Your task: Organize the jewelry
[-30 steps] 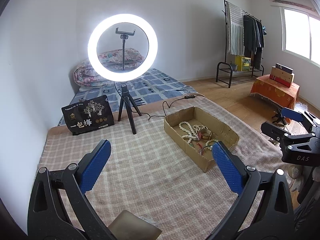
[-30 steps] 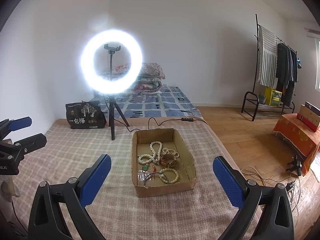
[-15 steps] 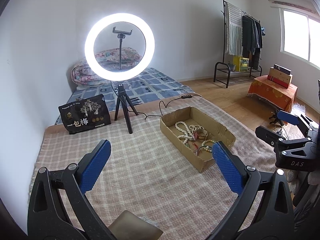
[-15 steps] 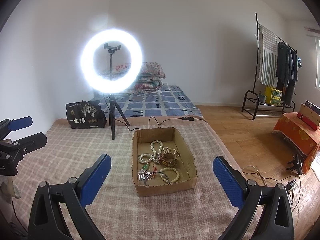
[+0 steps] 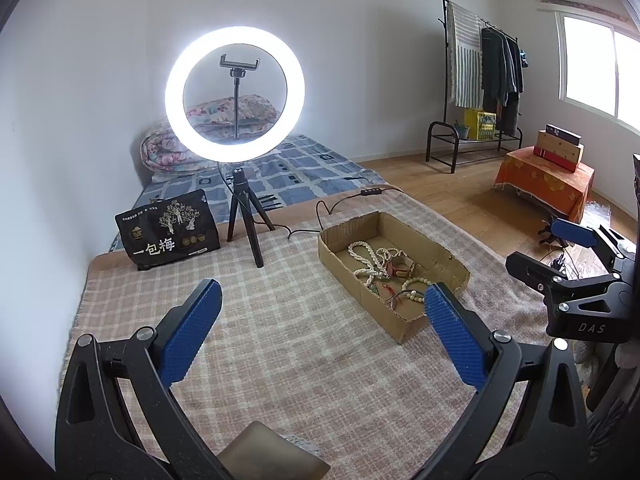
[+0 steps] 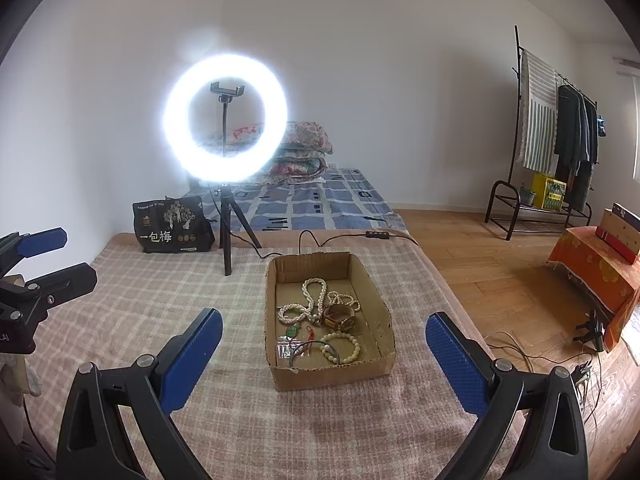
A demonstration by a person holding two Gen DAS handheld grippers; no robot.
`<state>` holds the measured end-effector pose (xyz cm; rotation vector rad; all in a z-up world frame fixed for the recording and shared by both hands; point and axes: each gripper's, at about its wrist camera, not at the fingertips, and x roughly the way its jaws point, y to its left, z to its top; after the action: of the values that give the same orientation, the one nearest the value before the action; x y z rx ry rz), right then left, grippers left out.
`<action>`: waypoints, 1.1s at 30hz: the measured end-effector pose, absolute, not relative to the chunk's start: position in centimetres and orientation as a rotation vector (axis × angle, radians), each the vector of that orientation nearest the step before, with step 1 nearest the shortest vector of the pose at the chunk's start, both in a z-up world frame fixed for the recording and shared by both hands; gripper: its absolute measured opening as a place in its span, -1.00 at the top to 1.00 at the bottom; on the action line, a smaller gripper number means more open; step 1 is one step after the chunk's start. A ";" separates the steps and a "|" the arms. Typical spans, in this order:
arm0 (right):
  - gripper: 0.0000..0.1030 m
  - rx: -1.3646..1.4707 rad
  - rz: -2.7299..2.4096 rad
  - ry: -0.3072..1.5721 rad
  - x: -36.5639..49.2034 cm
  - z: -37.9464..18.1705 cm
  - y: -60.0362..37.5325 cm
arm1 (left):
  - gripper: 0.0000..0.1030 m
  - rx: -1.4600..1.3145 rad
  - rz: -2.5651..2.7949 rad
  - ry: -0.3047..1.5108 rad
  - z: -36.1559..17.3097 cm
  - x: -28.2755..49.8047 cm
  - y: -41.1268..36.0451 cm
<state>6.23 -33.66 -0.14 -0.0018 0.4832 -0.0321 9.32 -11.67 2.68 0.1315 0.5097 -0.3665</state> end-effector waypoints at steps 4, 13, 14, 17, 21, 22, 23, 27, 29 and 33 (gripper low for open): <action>-0.99 -0.001 -0.035 0.485 6.2 -0.1 -33.7 | -1.00 0.133 -0.367 0.510 2.6 9.3 -11.7; -0.99 -0.006 -0.031 0.494 6.2 -0.3 -33.6 | -1.00 0.124 -0.370 0.516 2.3 9.1 -11.7; -0.99 -0.007 -0.031 0.495 6.2 -0.3 -33.6 | -1.00 0.125 -0.370 0.516 2.3 9.1 -11.7; -0.99 -0.010 -0.027 0.498 6.2 -0.4 -33.5 | -1.00 0.127 -0.370 0.515 2.4 9.1 -11.7; -0.99 -0.012 -0.026 0.500 6.3 -0.5 -33.4 | -1.00 0.127 -0.371 0.515 2.3 9.1 -11.7; -0.99 -0.013 -0.026 0.500 6.3 -0.5 -33.4 | -1.00 0.128 -0.372 0.515 2.2 9.0 -11.8; -0.99 -0.013 -0.027 0.500 6.4 -0.5 -33.4 | -1.00 0.129 -0.372 0.516 2.2 9.0 -11.8; -0.99 -0.013 -0.027 0.500 6.4 -0.5 -33.4 | -0.99 0.129 -0.371 0.515 2.2 9.0 -11.8; -0.99 -0.012 -0.026 0.501 6.4 -0.5 -33.4 | -1.00 0.130 -0.370 0.515 2.3 9.0 -11.9; -0.99 -0.013 -0.026 0.502 6.4 -0.5 -33.4 | -1.00 0.131 -0.371 0.516 2.3 9.0 -11.9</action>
<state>6.38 -33.42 -0.50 -0.0126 0.5020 -0.0256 8.98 -11.90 2.31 0.1306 0.5163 -0.3706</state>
